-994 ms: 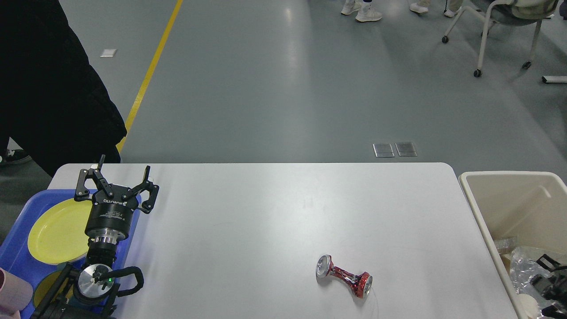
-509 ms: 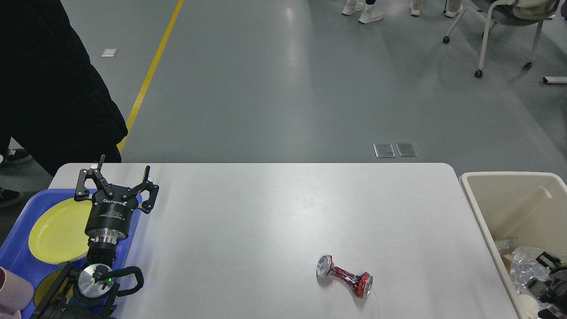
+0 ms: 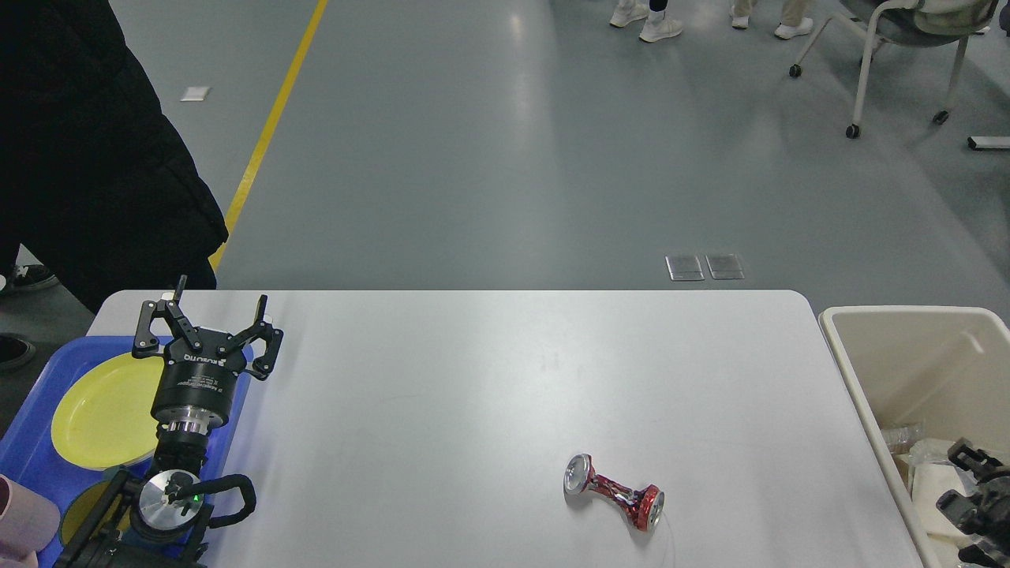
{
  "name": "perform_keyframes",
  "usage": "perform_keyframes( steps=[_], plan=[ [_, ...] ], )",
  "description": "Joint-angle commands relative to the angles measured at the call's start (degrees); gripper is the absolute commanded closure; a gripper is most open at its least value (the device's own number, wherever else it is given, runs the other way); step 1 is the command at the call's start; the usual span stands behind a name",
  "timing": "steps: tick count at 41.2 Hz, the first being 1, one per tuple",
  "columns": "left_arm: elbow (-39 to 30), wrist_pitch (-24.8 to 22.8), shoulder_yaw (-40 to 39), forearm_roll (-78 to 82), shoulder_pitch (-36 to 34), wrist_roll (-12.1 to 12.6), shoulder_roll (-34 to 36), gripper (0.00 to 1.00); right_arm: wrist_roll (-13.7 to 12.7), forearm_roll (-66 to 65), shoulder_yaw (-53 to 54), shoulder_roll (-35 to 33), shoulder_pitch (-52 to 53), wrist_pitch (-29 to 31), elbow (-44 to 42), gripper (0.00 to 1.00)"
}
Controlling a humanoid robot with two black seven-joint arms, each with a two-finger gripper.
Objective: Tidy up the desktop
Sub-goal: 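Raise the right gripper from the bin toward the red cup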
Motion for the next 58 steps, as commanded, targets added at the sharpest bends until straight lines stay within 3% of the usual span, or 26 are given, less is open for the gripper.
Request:
perform_keyframes(
  steps=[1,13,19,24,28,36,40,50,58],
  plan=[
    [0.0,0.0,0.0,-0.1,0.0,0.0,0.0,0.04,0.0,-0.2,-0.2,-0.6,1.8,1.2,2.0,0.0],
    [0.0,0.0,0.0,-0.1,0.0,0.0,0.0,0.04,-0.4,-5.3,-2.9,-11.2,24.0,13.1,21.7,0.0],
    [0.0,0.0,0.0,-0.1,0.0,0.1,0.0,0.04,-0.5,-8.0,-8.9,-12.5,40.6,23.9,30.1,0.0],
    [0.0,0.0,0.0,-0.1,0.0,0.1,0.0,0.04,-0.5,-8.1,-15.3,-10.3,53.2,31.1,36.4,0.0],
    [0.0,-0.1,0.0,-0.1,0.0,0.1,0.0,0.04,-0.6,-7.9,-21.8,-3.3,67.5,38.8,43.6,0.0],
    [0.0,-0.1,0.0,-0.1,0.0,0.1,0.0,0.04,-0.6,-7.5,-22.2,3.5,80.8,49.1,50.4,0.0],
    [0.0,0.0,0.0,-0.1,0.0,0.1,0.0,0.04,-0.6,-7.4,-21.6,7.5,88.3,51.9,57.9,0.0],
    [0.0,-0.1,0.0,-0.1,0.0,0.0,0.0,0.04,-0.4,-6.9,-17.4,10.6,101.7,51.8,73.7,0.0],
    [0.0,0.0,0.0,0.0,0.0,0.1,0.0,0.04,-0.4,-3.0,-15.8,10.6,104.2,51.7,78.6,0.0]
  ],
)
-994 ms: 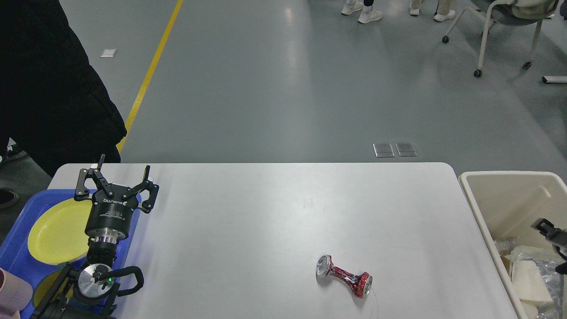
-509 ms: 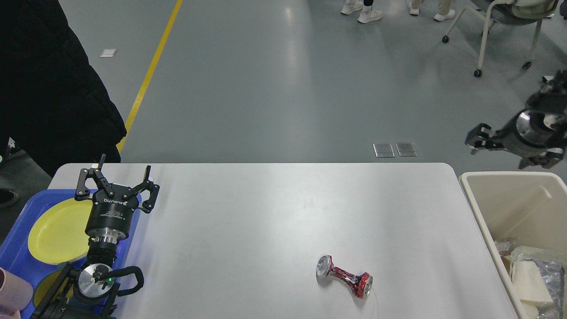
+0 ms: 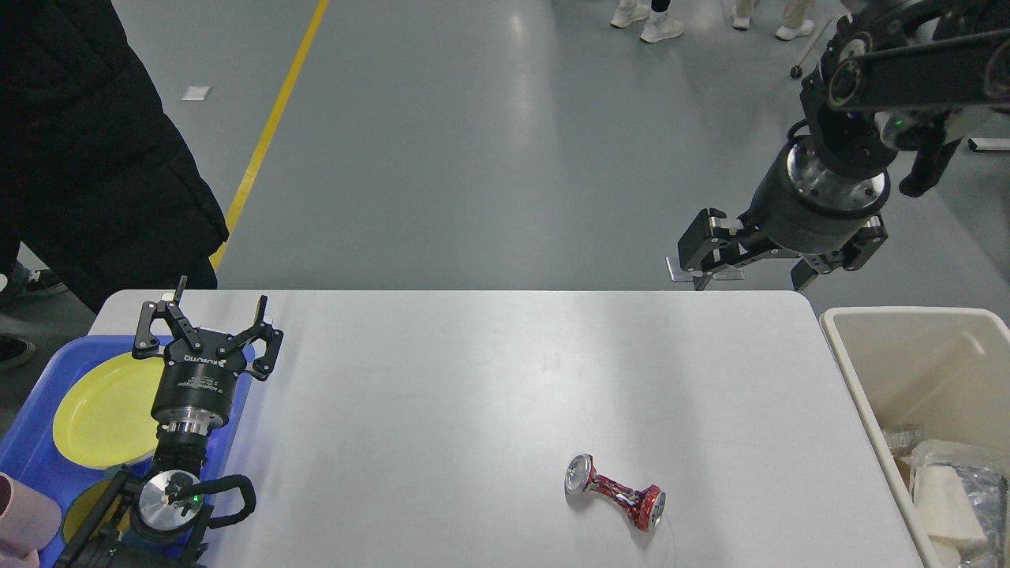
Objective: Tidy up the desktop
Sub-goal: 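Raise the right gripper from the bin toward the red cup, then lower the right gripper onto the red cup and grasp it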
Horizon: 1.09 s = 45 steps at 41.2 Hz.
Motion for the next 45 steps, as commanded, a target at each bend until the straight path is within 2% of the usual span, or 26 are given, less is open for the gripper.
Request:
perform_keyframes(
  steps=[1,27,45],
  plan=[
    [0.0,0.0,0.0,0.1,0.0,0.1,0.0,0.04,0.0,3.4,0.7,0.0,1.3,0.1,2.8,0.0],
    [0.0,0.1,0.0,0.0,-0.1,0.1,0.0,0.04,0.2,4.8,3.1,0.1,0.3,0.1,2.9,0.0],
    [0.0,0.1,0.0,0.0,-0.1,0.1,0.0,0.04,0.2,4.1,7.5,1.4,-7.4,-0.4,1.2,0.0]
  ],
)
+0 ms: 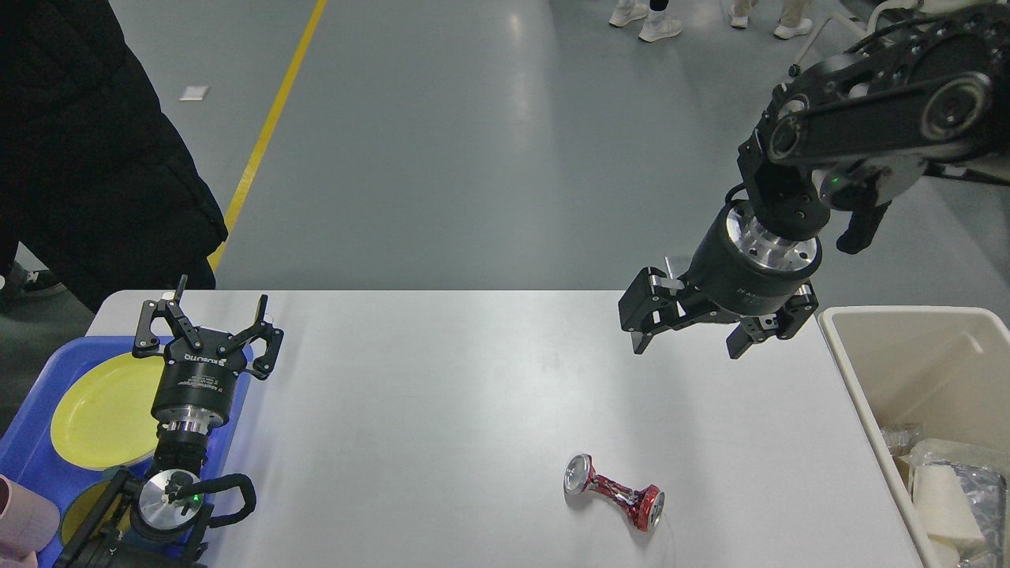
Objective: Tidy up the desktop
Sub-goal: 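Lower the right gripper onto the red cup and grasp it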
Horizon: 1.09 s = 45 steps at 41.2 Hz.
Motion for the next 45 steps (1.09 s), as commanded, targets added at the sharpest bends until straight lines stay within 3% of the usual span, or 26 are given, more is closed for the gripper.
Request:
perform_keyframes(
  steps=[1,6,22,33,45],
  plan=[
    [0.0,0.0,0.0,0.0,0.0,0.0,0.0,0.04,0.1,-1.0,1.6,0.4,-2.5,0.0,-0.9,0.0],
    [0.0,0.0,0.0,0.1,0.0,0.0,0.0,0.04,0.3,-6.1,3.6,2.0,-5.3,-0.7,-0.9,0.03],
    [0.0,0.0,0.0,0.0,0.0,0.0,0.0,0.04,0.4,-46.8,16.8,7.9,-26.0,-7.7,-0.9,0.03],
    [0.0,0.0,0.0,0.0,0.0,0.0,0.0,0.04,0.0,-52.0,16.1,18.1,-40.2,-13.1,-11.0,0.05],
    [0.0,0.0,0.0,0.0,0.0,0.0,0.0,0.04,0.0,-52.2,12.1,20.0,-46.0,-14.3,-17.9,0.14]
  ],
)
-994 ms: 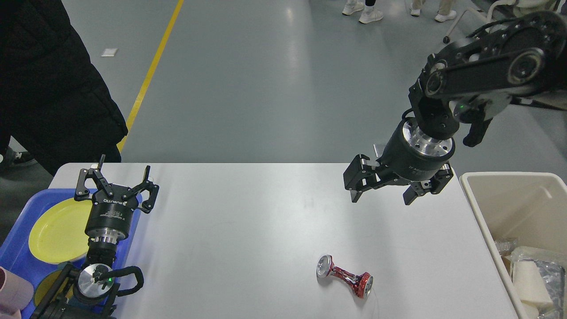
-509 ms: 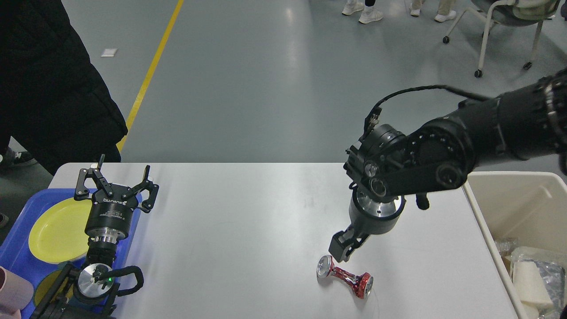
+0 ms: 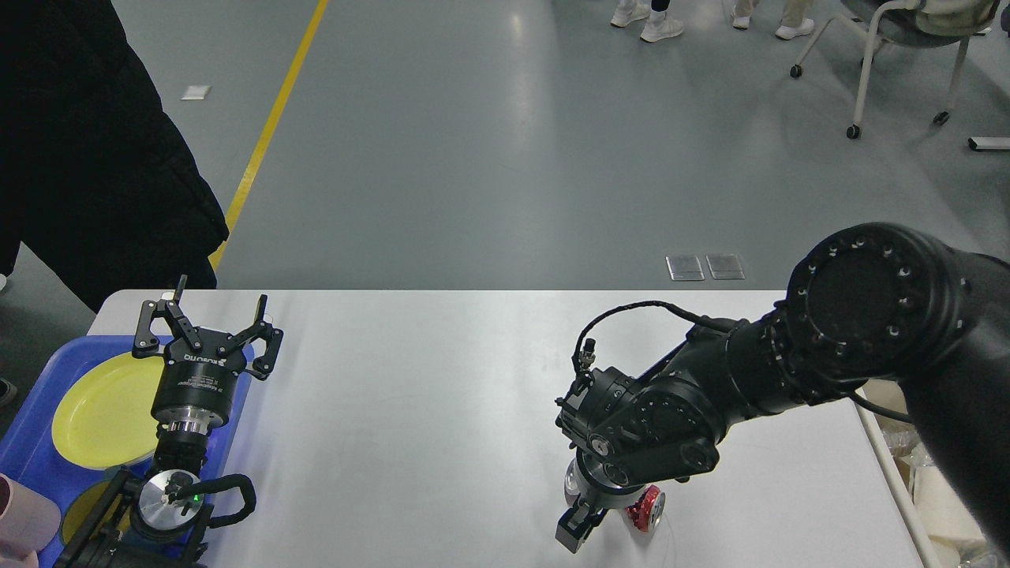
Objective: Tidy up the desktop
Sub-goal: 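Lower the right gripper onto the red cup and grasp it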
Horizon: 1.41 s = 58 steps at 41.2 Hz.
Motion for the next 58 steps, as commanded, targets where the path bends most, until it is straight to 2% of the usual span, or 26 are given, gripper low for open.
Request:
perform_keyframes(
  steps=[1,18,40,58],
  plan=[
    [0.0,0.0,0.0,0.0,0.0,0.0,0.0,0.04,0.0,-0.1,-2.1,0.2,-1.9,-0.9,-1.9,0.14],
    [0.0,-0.1,0.0,0.0,0.0,0.0,0.0,0.04,0.0,-1.5,-3.4,0.2,-7.5,-3.5,-8.7,0.14],
    [0.0,0.0,0.0,0.0,0.0,0.0,0.0,0.04,-0.2,-1.5,-3.7,0.8,-9.2,-4.0,-10.4,0.14],
    [0.0,0.0,0.0,0.0,0.0,0.0,0.0,0.04,-0.1,-1.5,-4.7,0.9,-11.1,-4.1,-12.7,0.24]
  ],
)
